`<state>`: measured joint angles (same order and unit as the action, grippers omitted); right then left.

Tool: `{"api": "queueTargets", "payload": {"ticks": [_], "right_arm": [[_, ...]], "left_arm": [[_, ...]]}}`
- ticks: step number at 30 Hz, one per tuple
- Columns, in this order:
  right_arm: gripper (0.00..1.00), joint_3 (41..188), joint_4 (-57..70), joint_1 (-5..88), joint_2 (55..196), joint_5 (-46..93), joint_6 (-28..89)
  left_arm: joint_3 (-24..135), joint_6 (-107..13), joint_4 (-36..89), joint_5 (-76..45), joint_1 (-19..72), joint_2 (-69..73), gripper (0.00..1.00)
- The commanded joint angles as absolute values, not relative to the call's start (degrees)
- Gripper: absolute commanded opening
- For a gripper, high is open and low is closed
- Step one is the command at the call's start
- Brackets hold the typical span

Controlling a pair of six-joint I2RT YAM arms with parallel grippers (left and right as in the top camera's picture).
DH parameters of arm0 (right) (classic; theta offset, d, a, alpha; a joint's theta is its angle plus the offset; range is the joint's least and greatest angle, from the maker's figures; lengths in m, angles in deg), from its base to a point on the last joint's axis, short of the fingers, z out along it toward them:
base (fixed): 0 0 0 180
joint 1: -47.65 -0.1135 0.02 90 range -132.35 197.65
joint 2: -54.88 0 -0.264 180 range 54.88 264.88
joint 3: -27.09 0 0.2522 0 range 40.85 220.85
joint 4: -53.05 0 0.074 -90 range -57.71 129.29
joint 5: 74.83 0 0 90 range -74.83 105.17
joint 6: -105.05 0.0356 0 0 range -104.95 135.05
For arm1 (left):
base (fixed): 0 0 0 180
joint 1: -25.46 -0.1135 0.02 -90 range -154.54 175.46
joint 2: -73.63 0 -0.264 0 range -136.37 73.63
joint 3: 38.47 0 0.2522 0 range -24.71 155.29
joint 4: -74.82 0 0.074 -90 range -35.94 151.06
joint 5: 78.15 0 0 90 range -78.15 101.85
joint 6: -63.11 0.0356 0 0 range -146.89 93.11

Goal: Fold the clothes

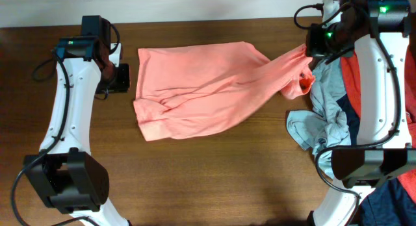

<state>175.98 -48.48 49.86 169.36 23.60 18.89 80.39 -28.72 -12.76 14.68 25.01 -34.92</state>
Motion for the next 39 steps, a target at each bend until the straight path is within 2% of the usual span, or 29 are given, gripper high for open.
{"api": "queueTargets", "payload": {"ticks": [1,3,11,15,18,26,33,39], "right_arm": [[0.05,176.4,-48.8,50.3,169.6,23.6,18.3],[0.10,176.4,-48.8,50.3,169.6,23.5,18.3],[0.13,176.4,-48.8,50.3,169.7,23.5,18.2],[0.13,176.4,-48.8,50.3,169.7,23.6,18.2],[0.13,176.4,-48.8,50.3,169.7,23.6,18.2],[0.18,176.4,-48.8,50.3,169.7,23.5,18.2],[0.23,176.4,-48.8,50.3,169.7,23.6,18.2],[0.24,176.4,-48.8,50.3,169.7,23.5,18.2]], "left_arm": [[80.7,-28.3,-15.0,15.6,24.9,-33.5,0.41],[80.4,-28.3,-16.5,13.3,24.9,-33.5,0.42],[69.5,-26.6,-16.0,1.7,25.1,-33.6,0.41],[59.7,-26.0,-9.7,0.2,25.2,-33.6,0.41],[53.8,-26.0,-0.6,-1.3,25.2,-33.6,0.41],[47.3,-26.2,13.1,0.2,25.2,-33.6,0.42],[44.0,-28.8,18.6,10.0,25.2,-33.6,0.42],[40.0,-30.5,28.9,8.0,25.2,-33.6,0.43]]}}
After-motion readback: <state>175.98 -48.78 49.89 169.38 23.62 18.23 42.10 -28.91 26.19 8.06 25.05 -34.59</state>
